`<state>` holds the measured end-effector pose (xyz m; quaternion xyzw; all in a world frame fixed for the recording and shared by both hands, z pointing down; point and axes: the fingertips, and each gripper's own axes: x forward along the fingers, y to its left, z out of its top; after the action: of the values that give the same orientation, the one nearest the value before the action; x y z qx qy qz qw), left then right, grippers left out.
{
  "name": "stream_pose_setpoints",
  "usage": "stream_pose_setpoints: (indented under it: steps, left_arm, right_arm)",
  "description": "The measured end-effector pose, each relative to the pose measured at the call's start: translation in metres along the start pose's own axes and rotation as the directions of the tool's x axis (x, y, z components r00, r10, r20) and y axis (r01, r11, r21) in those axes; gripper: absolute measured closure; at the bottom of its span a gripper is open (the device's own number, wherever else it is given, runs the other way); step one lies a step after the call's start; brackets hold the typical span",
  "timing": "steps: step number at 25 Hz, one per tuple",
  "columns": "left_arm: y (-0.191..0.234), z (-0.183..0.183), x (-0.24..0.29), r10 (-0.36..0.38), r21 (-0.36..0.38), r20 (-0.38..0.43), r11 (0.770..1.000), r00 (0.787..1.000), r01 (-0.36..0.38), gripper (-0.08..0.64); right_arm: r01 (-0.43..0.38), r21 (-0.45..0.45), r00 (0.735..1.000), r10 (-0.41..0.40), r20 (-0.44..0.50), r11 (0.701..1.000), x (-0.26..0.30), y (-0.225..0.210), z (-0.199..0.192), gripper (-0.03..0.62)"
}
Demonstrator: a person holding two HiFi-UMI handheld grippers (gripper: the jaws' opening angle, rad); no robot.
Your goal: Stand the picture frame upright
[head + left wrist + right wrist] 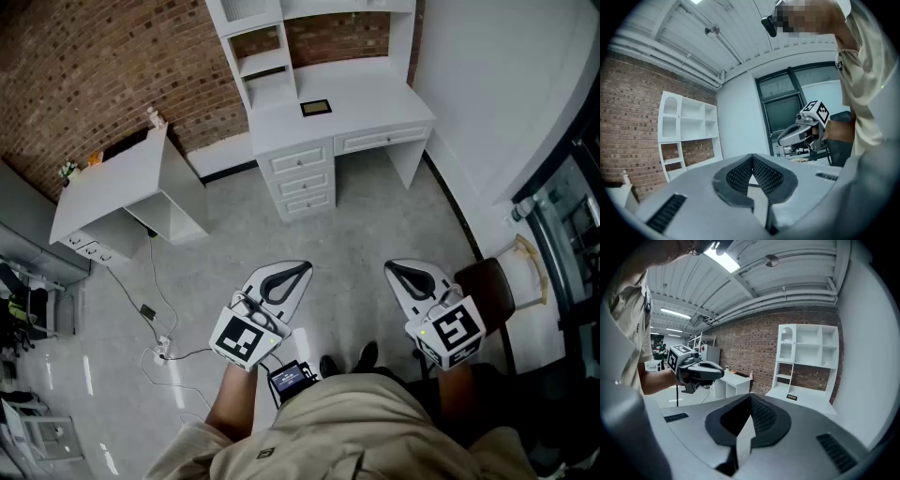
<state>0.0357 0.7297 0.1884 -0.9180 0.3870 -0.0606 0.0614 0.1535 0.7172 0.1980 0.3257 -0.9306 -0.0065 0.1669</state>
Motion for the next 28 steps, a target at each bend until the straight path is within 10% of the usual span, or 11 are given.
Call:
stream_pose_setpoints:
  steps: [17,28]
  left_arm:
    - [0.026,-0.007,0.004,-0.031,0.004,0.033,1.0,0.999,0.031,0.553]
    - [0.094,-0.03,0.089,0.011,-0.016,-0.021,1.0,1.0,-0.011,0.553]
  right_arm:
    - [0.031,0.007,0.999,-0.031,0.01,1.0,0.023,-0.004,0.01,0.589]
    - [0.013,0.064,0.999,-0.016,0.042,0.998,0.092,-0.11,0.002,0.589]
